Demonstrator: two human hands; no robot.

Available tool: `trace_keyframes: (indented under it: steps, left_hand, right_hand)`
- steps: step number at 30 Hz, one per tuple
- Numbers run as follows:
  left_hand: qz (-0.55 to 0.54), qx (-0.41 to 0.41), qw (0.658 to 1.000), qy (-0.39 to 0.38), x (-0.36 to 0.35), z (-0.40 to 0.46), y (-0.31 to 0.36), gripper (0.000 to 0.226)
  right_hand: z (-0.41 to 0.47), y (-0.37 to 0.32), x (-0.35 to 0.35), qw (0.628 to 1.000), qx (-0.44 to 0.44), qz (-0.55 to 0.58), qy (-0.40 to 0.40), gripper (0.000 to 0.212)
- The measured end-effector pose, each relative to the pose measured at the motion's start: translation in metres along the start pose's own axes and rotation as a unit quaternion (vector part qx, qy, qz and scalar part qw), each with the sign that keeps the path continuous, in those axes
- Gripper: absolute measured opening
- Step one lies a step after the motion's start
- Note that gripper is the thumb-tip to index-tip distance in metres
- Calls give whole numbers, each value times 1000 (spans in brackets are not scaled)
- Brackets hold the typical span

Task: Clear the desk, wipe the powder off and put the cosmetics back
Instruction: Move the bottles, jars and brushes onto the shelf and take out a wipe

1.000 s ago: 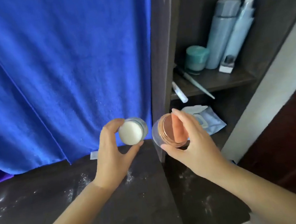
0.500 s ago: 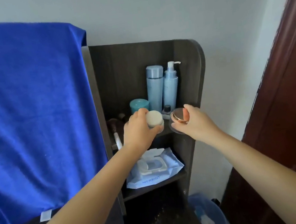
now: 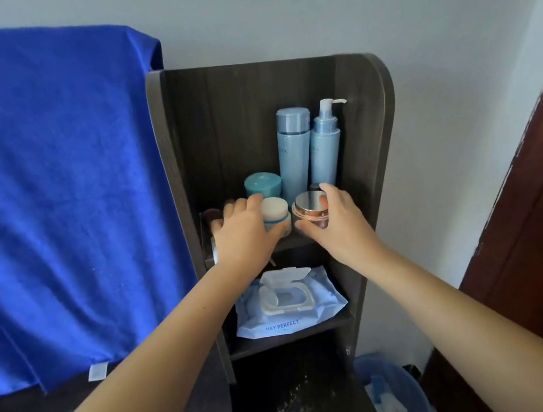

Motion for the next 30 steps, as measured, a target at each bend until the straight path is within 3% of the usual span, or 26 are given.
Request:
trace_keyframes:
  steps: [5, 7, 10, 12, 14, 15, 17, 20, 24, 27, 30]
  left_hand:
    - [-19, -52, 998, 44, 10, -15, 6, 60]
    - [-62, -116, 988, 82, 18, -27, 13, 51]
    - [-164, -260, 945, 114, 27, -61, 22, 29]
    - [-178, -345, 918, 81, 13, -91, 15, 18]
    - [-140, -355, 924, 7, -22, -113, -13, 15]
    - [-115, -316, 941, -33, -42, -119, -30, 16]
    - [-97, -145, 981, -90, -74, -118, -63, 23]
    - [-99, 108, 984, -105, -106, -94, -89, 40]
    - [-30, 201, 970, -133, -139, -60, -89, 65]
    - [-21, 234, 960, -149, -153, -53, -99, 45]
    - [-93, 299, 942, -125, -157, -58, -117, 32]
  right_hand:
    - [-14, 3, 7, 998, 26, 31, 38, 78]
    - [-27, 6, 17, 993, 66, 42, 93, 65]
    - [-52, 17, 25, 978, 136, 43, 152, 37]
    - [-64, 30, 14, 980, 148, 31, 127, 22]
    - [-69, 48, -13, 994, 98, 17, 40, 13]
    - [-70, 58, -31, 998, 65, 6, -13, 12]
    - [-67, 72, -69, 994, 18, -10, -108, 13]
    - [-56, 76, -118, 982, 14, -43, -185, 20]
    - [-29, 64, -163, 969, 48, -88, -226, 23]
    - [-16, 67, -185, 953, 67, -151, -254, 21]
    - [-8, 74, -201, 948, 74, -161, -264, 20]
Point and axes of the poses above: each hand's wrist, its own z-axis towards the middle knuckle, its own x-axis out of the back of the hand, y = z × x, the point moved 3 cm from there along z, towards the middle knuckle, and after that the axes turned 13 degrees about -z, right-handed, at the moved point
